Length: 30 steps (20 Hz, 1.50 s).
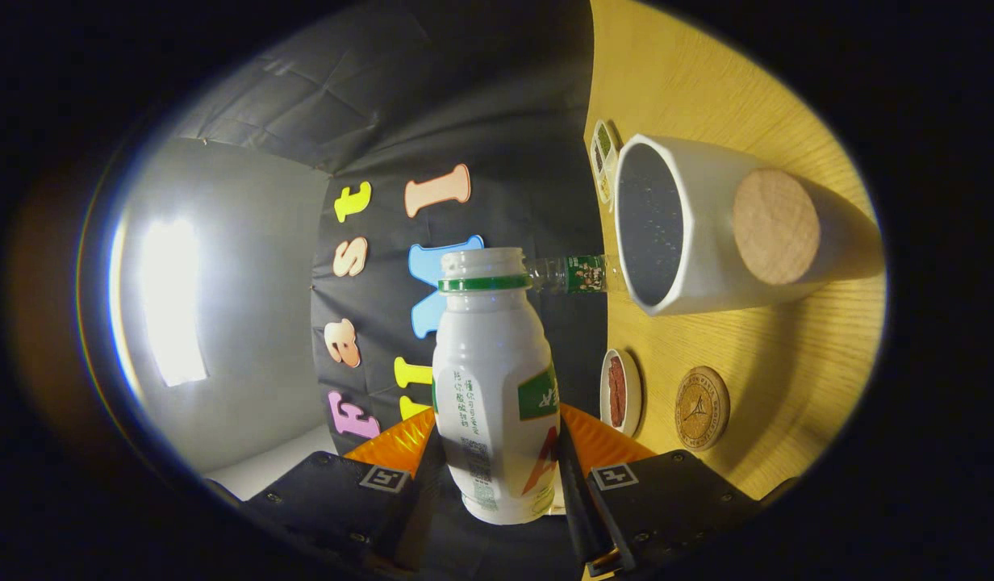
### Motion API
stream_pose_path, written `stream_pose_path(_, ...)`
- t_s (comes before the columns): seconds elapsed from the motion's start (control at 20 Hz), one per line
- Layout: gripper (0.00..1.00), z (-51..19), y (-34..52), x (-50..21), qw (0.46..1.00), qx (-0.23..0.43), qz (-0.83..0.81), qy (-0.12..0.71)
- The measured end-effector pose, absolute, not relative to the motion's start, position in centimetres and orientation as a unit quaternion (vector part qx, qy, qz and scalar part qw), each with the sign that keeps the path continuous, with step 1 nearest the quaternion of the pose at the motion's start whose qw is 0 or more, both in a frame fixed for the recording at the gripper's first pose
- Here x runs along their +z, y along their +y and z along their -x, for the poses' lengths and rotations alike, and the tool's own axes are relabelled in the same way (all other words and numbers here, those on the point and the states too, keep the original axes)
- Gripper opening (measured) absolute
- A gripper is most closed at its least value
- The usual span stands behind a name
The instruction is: Take the bottle from table, then pour the juice into the cup, finally place the bottle on the coaster
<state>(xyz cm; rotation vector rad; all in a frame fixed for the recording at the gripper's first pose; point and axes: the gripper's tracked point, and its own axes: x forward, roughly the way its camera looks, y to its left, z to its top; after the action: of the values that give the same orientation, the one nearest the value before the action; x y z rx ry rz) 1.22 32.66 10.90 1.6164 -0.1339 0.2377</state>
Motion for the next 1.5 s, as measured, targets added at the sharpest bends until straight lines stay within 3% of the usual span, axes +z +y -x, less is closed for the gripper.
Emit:
stream_pose_path(0.45,0.67,-1.21,32.69,10.67,0.643,0.107,-0.756,-0.056)
stream_pose_path(1.5,0.67,-0.79,32.92,11.36,0.625,0.115,-0.77,-0.057)
